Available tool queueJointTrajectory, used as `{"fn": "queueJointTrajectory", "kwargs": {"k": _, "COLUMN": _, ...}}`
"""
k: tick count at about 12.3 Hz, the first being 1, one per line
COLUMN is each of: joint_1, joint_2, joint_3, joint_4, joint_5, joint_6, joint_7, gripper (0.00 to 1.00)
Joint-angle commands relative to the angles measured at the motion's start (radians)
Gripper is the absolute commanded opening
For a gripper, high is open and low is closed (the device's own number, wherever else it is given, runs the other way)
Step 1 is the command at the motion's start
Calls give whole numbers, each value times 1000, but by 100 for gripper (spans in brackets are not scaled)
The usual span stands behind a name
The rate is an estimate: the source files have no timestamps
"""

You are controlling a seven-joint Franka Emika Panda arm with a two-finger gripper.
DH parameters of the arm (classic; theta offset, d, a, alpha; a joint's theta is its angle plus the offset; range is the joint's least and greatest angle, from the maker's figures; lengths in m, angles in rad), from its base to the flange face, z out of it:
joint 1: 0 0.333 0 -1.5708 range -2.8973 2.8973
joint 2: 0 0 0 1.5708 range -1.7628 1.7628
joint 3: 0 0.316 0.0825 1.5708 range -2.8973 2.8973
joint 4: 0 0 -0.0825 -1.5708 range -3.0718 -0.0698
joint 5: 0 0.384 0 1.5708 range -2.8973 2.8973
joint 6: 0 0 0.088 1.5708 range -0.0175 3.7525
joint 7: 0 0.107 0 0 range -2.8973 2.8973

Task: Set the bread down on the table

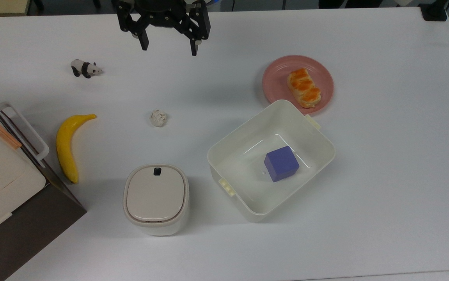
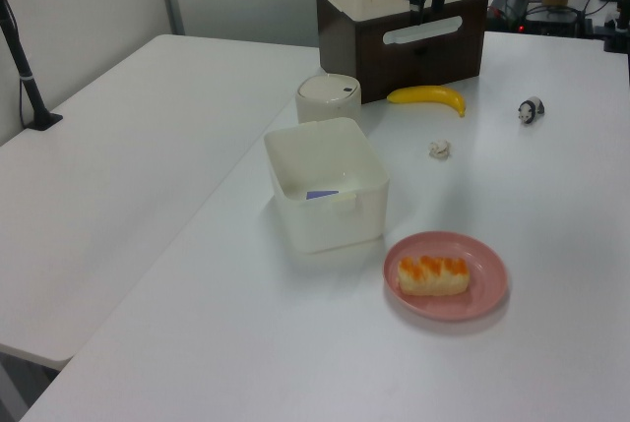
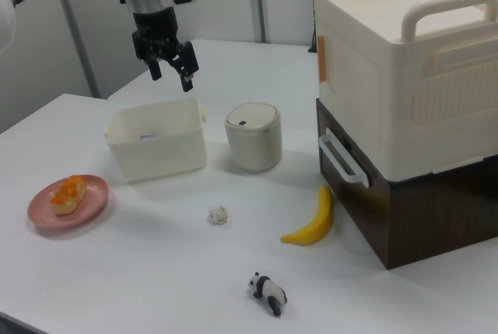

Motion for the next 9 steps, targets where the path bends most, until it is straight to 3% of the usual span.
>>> {"fn": "queueJointTrajectory", "kwargs": {"k": 1, "joint_1": 12, "joint_2": 3, "joint_3": -14, "joint_4": 14, "joint_5": 4, "joint_6": -38, "joint_7": -22, "gripper": 100}}
{"fn": "queueJointTrajectory", "kwargs": {"k": 9, "joint_1": 12, "joint_2": 3, "joint_3": -14, "joint_4": 13, "joint_5": -7, "joint_6": -31, "joint_7": -65, "gripper": 100}}
